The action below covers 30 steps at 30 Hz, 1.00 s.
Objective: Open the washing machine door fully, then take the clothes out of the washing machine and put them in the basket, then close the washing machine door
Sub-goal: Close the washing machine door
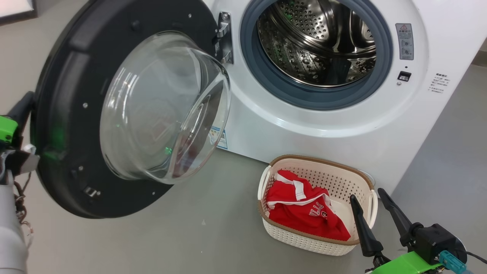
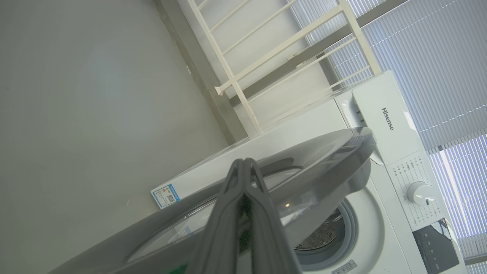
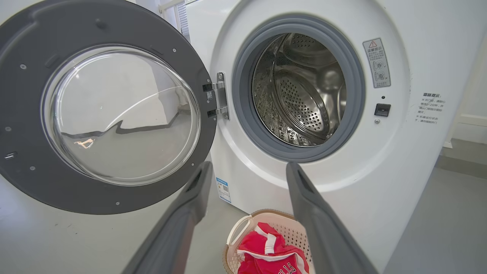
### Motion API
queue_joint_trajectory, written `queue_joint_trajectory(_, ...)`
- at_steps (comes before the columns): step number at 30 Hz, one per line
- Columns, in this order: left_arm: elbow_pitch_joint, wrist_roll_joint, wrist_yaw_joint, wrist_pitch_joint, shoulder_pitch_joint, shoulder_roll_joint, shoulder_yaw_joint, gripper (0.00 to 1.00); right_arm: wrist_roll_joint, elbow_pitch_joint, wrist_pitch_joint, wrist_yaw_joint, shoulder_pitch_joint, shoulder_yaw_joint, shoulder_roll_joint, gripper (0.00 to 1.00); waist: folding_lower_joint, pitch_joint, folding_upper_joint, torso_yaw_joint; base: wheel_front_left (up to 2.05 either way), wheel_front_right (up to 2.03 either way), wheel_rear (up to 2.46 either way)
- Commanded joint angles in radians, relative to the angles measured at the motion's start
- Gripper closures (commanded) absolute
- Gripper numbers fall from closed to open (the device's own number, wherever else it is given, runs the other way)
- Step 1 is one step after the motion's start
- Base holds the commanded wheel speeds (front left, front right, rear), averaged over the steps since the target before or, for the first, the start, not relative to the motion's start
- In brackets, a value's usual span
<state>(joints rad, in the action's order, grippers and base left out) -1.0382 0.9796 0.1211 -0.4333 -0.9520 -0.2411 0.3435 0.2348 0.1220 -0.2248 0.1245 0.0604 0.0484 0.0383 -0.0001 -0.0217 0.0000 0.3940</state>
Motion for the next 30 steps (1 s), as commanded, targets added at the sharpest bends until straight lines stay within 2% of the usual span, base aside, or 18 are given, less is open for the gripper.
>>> queue_joint_trajectory(1, 0.031, 0.016, 0.009, -0.028, 0.02, 0.002, -0.009, 1.0, 0.006, -0.02, -0.012, 0.006, -0.041, 0.028, 0.012, 0.0, 0.0001, 0.001, 0.0, 0.006, 0.0, 0.0, 0.0)
queue_joint_trajectory(11, 0.151, 0.097, 0.009, -0.091, 0.085, 0.056, -0.016, 1.0, 0.019, 0.001, -0.024, 0.006, -0.053, 0.032, 0.012, 0.0, 0.0001, -0.003, 0.0, 0.023, 0.0, 0.0, 0.0)
queue_joint_trajectory(22, 0.312, 0.149, 0.008, -0.14, 0.17, 0.117, -0.021, 1.0, 0.03, 0.011, -0.033, 0.006, -0.06, 0.037, 0.012, 0.0, 0.0001, 0.003, 0.0, 0.011, 0.0, 0.0, 0.0)
queue_joint_trajectory(27, 0.376, 0.162, -0.009, -0.152, 0.209, 0.142, -0.024, 1.0, 0.032, 0.014, -0.034, 0.006, -0.061, 0.037, 0.012, 0.0, 0.0001, 0.004, 0.0, 0.002, 0.0, 0.0, 0.0)
queue_joint_trajectory(30, 0.449, 0.187, -0.036, -0.164, 0.248, 0.167, -0.029, 1.0, 0.032, 0.015, -0.035, 0.006, -0.063, 0.037, 0.012, 0.0, 0.0001, 0.007, 0.0, -0.01, 0.0, 0.0, 0.0)
